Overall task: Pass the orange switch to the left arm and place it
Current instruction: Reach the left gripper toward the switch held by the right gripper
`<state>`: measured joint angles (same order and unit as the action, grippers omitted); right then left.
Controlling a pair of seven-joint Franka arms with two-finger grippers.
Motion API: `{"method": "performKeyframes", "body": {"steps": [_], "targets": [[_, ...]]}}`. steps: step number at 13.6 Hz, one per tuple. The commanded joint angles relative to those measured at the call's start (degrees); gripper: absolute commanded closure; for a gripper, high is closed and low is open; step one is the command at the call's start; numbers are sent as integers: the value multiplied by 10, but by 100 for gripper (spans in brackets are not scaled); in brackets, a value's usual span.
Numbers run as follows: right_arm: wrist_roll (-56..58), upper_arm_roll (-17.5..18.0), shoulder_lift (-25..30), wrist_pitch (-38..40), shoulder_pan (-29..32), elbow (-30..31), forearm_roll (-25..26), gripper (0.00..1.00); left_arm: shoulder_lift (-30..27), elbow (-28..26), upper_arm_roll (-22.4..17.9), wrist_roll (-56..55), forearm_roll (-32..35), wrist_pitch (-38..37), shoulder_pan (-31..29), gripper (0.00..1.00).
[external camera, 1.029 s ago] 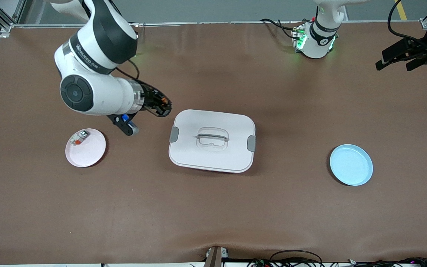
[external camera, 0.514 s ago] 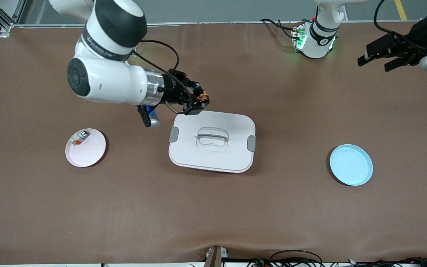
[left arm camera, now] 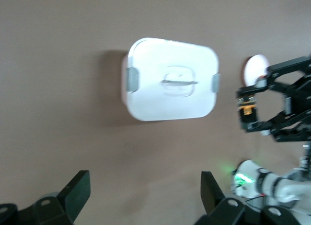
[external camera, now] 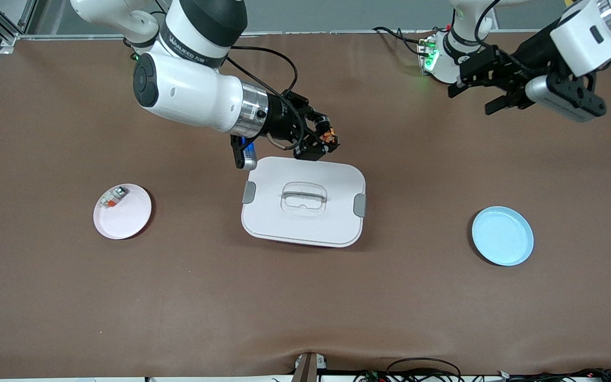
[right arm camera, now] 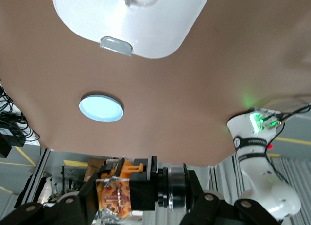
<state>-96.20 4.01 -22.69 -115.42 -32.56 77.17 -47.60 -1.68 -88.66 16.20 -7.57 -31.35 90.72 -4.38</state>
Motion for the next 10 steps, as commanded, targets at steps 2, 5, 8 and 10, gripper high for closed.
{"method": "performKeyframes", "body": {"steps": [2,5,8,10], "targets": [[-7,-5,-11,-1,-1,-16,-35,64,14,-12,22,3,-52,53,-4,0],[-7,-5,-15,-14,-8,-16,-32,64,35,-12,45,3,-87,101,-4,2],[-7,-5,-15,-14,-8,-16,-30,64,62,-12,66,3,-107,148,2,6],[-7,-5,-15,-14,-8,-16,-29,64,83,-12,87,3,-117,182,4,9]]}}
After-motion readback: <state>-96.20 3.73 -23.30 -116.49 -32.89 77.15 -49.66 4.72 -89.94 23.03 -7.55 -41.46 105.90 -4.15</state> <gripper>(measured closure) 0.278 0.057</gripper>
